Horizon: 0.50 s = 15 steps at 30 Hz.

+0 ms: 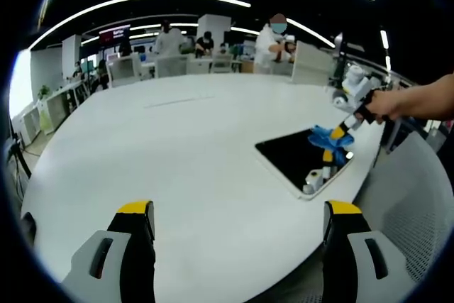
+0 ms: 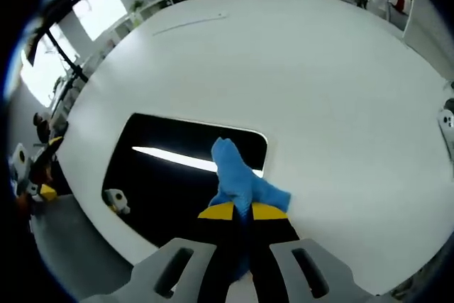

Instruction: Wipe the mirror surface with the cleaning cloth until all visible marks leave the cleaned area.

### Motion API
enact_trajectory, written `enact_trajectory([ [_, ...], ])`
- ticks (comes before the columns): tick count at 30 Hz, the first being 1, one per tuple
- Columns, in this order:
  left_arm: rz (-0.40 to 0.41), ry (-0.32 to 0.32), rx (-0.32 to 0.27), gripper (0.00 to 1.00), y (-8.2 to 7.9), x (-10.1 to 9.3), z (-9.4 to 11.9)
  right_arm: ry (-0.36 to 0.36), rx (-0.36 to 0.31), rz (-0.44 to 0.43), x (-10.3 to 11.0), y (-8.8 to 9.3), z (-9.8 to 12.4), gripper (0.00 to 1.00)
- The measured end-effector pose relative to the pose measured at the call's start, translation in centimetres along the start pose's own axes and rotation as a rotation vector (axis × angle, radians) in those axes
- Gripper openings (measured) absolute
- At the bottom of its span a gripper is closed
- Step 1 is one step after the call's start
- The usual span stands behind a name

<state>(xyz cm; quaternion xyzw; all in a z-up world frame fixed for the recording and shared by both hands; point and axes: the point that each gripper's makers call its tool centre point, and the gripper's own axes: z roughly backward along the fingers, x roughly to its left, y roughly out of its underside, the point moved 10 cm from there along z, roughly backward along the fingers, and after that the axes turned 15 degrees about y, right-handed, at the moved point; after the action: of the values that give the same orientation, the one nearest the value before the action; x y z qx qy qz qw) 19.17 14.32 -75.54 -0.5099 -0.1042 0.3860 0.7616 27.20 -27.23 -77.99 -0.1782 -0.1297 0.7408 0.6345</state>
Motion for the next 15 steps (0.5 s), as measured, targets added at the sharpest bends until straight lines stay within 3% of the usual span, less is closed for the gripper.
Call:
enact_trajectory([
  [15,-0.002,0.005,0.003,0.99,0.0,0.0,0.0,-0.020,0.043,-0.030,0.3,3.6,1.8,0.01],
])
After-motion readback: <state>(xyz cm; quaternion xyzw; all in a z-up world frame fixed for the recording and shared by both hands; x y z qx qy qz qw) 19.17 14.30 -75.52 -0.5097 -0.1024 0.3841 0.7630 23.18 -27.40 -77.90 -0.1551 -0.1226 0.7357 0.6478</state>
